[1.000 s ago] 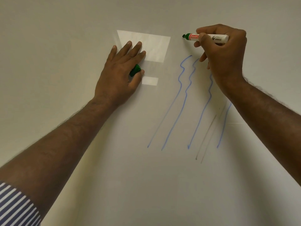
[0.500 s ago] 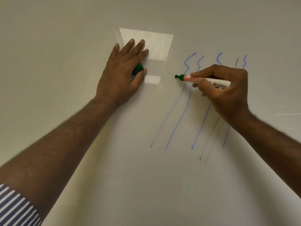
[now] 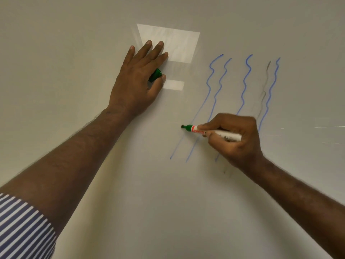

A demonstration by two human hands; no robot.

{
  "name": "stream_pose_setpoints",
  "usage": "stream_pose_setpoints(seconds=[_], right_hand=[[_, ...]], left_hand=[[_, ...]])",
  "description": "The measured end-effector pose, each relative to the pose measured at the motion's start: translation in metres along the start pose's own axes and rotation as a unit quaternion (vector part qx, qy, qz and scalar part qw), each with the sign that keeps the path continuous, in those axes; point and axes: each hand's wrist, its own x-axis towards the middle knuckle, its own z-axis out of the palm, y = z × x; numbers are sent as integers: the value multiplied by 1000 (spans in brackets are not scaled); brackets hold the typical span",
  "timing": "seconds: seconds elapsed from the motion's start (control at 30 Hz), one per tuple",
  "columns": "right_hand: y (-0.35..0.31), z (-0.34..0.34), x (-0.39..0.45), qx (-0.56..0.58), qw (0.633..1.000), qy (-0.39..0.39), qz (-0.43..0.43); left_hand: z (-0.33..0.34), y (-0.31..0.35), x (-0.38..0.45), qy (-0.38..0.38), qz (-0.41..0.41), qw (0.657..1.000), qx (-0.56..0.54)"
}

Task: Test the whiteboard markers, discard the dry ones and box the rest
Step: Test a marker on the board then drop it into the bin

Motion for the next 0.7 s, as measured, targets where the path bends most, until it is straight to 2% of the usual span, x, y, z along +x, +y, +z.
stream_pose_setpoints(seconds=[0.23,0.5,0.7], right_hand=[[-24,54,-76,-7,992,-116,-52],[-45,67,-97,-78,985,-149,-34],[-55,53,-95,-121,975,-187,-13]], left_hand=[[-3,3,-16,-1,-3,1000,-8],[-14,13,-82,-29,-17,999,-18],[-23,41,-153,-50,-87,992,-70]])
